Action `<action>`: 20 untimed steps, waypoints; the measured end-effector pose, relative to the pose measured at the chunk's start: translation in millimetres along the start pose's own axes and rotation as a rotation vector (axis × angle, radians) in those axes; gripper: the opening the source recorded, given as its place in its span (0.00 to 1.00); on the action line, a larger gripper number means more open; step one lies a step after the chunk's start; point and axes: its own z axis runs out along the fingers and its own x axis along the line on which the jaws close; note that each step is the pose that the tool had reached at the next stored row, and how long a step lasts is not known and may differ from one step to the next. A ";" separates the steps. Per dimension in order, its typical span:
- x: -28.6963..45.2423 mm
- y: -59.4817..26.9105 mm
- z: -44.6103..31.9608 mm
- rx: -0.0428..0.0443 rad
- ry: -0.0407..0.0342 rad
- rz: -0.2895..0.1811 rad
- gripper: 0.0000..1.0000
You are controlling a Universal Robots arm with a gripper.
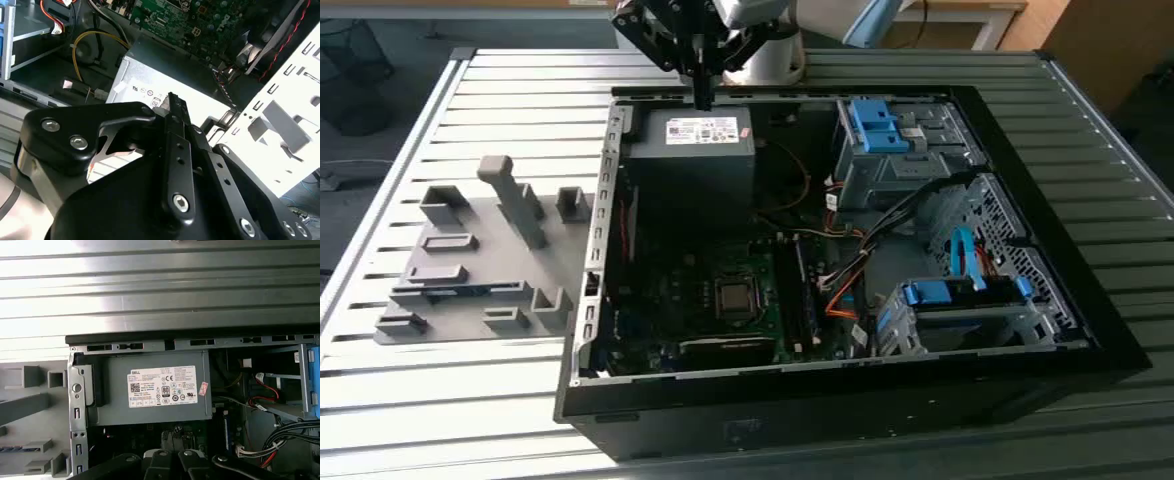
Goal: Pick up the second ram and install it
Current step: 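Reach for the second ram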
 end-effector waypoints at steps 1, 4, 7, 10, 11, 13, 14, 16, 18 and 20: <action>0.0 0.0 0.0 0.0000 0.0000 0.000 0.11; -0.1 0.0 0.0 0.0000 -0.0001 0.000 0.11; 0.1 0.0 0.0 0.0000 0.0000 0.000 0.11; 1.9 -0.2 0.0 0.0000 -0.0001 0.000 0.11; 2.6 -0.2 0.0 -0.0001 -0.0001 0.000 0.11; 4.1 -0.3 -0.1 0.0000 -0.0001 0.000 0.11; 5.1 -0.4 -0.1 0.0000 0.0000 0.000 0.11; 7.2 -0.6 -0.2 0.0000 0.0000 0.000 0.11; 9.3 -0.7 -0.2 0.0000 0.0000 0.000 0.11; 11.3 -0.9 -0.3 0.0000 -0.0001 0.000 0.11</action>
